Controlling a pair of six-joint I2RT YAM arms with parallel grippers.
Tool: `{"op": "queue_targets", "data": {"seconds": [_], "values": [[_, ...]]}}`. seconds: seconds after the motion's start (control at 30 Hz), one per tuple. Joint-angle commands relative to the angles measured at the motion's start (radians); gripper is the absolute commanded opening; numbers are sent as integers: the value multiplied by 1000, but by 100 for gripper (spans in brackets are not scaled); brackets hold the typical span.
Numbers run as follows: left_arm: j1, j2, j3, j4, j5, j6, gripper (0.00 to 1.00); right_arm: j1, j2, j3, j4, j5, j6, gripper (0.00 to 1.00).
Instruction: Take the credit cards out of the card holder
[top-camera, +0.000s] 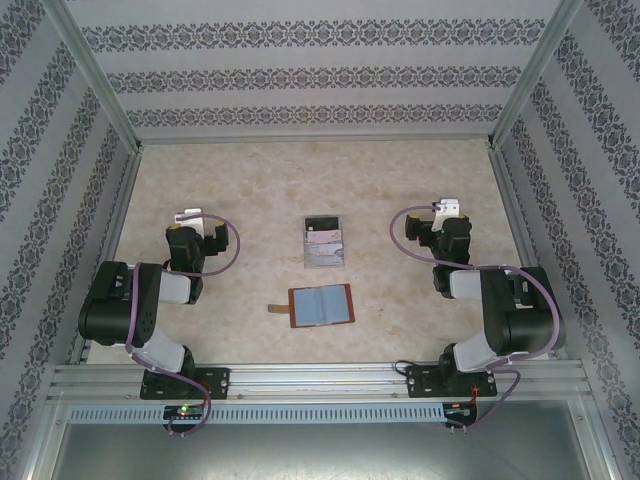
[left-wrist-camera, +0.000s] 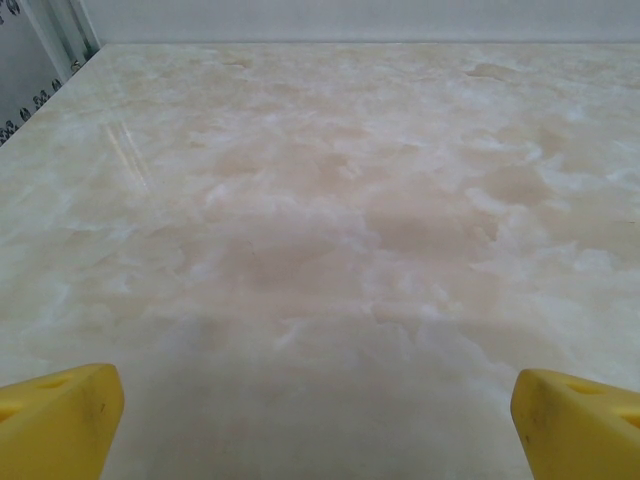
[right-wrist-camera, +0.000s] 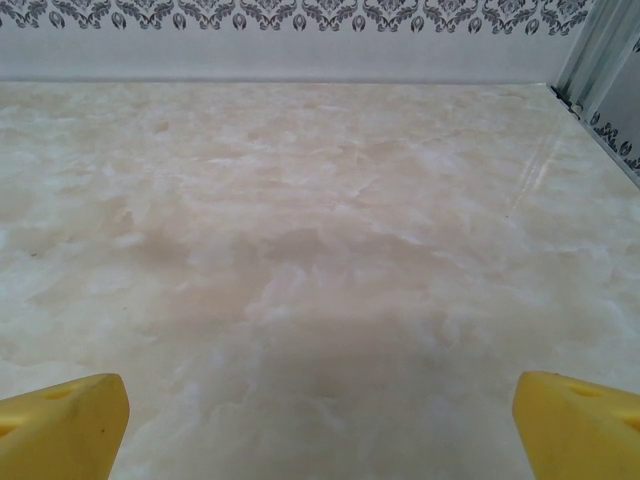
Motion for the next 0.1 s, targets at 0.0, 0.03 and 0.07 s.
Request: {"op": "queue_targets", "data": {"seconds": [0.0,0.03,0.07], "values": [[-7,7,14,32,4,15,100,4,5,-6,36,-19,0,98],[-7,6,14,30,4,15,100,4,1,-14,47,-19,-2,98],[-7,5,14,31,4,15,100,7,-12,-36,73,-14,-5,98]]}}
